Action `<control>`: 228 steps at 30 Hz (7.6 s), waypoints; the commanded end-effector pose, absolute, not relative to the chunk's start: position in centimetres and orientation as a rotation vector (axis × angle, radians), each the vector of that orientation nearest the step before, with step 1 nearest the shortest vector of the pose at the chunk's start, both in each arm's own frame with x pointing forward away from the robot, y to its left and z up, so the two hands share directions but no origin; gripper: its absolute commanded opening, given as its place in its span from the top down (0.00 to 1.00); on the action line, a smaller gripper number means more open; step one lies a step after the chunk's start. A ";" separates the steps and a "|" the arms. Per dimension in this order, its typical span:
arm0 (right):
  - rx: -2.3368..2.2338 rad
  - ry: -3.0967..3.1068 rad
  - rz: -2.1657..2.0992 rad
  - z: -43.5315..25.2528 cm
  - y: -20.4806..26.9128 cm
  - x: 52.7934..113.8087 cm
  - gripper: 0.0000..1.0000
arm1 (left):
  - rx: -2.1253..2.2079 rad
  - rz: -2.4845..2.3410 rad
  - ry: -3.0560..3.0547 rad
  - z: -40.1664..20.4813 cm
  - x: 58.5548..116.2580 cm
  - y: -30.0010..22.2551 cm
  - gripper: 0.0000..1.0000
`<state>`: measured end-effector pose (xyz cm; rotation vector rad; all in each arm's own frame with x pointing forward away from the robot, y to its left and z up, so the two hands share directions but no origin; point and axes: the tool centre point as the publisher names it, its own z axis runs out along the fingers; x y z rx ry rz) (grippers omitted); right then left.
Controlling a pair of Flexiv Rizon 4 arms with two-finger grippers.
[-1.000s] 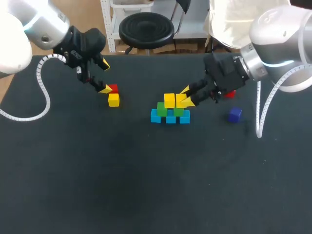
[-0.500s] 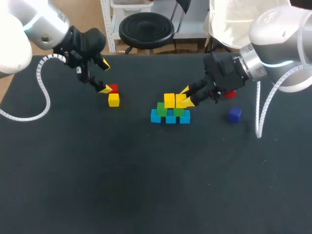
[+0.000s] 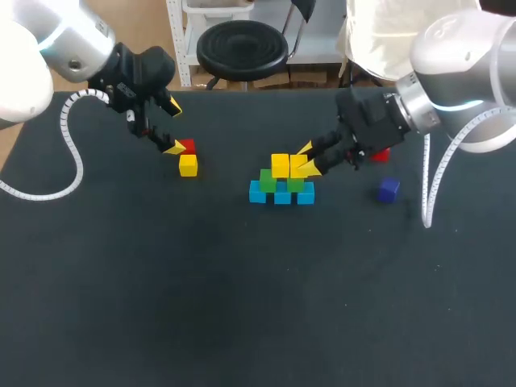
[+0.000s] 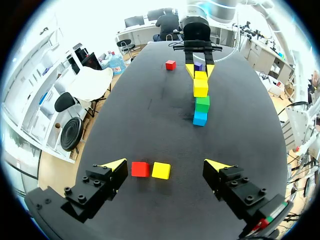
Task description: Place the blue cubes, place green cubes on the blue cubes, place the yellow cubes on the green cubes, then place the red cubes on the yellow cubes, and place purple cube on the red cubes.
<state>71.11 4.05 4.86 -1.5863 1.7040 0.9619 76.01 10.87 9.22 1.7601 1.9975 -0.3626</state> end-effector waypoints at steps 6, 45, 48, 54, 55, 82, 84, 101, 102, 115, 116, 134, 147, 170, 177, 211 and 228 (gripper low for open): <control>-1.577 1.694 0.954 5.1 4.0 70.8 0.00 | 1.761 -0.365 1.991 9.2 76.0 11.0 0.00; -1.510 1.588 0.929 8.0 -0.5 68.2 1.00 | 1.761 -0.365 1.991 9.2 76.0 11.0 0.00; -1.509 1.589 0.941 7.5 -0.4 68.3 1.00 | 1.761 -0.365 1.991 9.2 76.0 11.0 0.00; -1.508 1.588 0.962 6.9 0.1 68.4 1.00 | 1.761 -0.365 1.991 9.2 76.0 11.0 0.00; -1.509 1.588 0.965 6.9 0.2 68.5 1.00 | 1.761 -0.365 1.991 9.2 76.0 11.0 0.00; -1.531 1.585 1.015 6.0 2.2 69.4 1.00 | 1.761 -0.365 1.991 9.2 76.0 11.0 0.00; -1.531 1.585 1.015 6.0 2.2 69.4 1.00 | 1.761 -0.365 1.991 9.2 76.0 11.0 0.00; -1.544 1.587 1.020 5.9 2.6 69.5 1.00 | 1.761 -0.365 1.991 9.2 76.0 11.0 0.00; -1.544 1.589 1.020 5.9 2.6 69.5 1.00 | 1.761 -0.365 1.991 9.2 76.0 11.0 0.00; -1.538 1.610 1.000 5.9 1.9 70.6 1.00 | 1.761 -0.365 1.991 9.2 76.0 11.0 0.00; -1.540 1.612 0.998 5.8 1.9 70.7 1.00 | 1.761 -0.365 1.991 9.2 76.0 11.0 0.00; -1.538 1.629 1.022 5.0 2.0 71.9 1.00 | 1.761 -0.365 1.991 9.2 76.0 11.0 0.00; -1.540 1.630 1.027 4.9 2.2 71.9 1.00 | 1.761 -0.365 1.991 9.2 76.0 11.0 0.00; -1.499 1.627 1.010 6.6 0.5 70.3 0.00 | 1.761 -0.365 1.991 9.2 76.0 11.0 0.00; -1.534 1.674 0.986 8.2 0.2 69.6 0.00 | 1.761 -0.365 1.991 9.2 76.0 11.0 0.00; -1.566 1.708 0.984 9.1 -1.1 68.6 0.00 | 1.864 -0.357 2.037 4.0 78.1 13.1 0.00; -1.566 1.708 0.984 9.1 -1.1 68.6 0.00 | 1.874 -0.314 2.137 3.0 79.3 13.2 0.00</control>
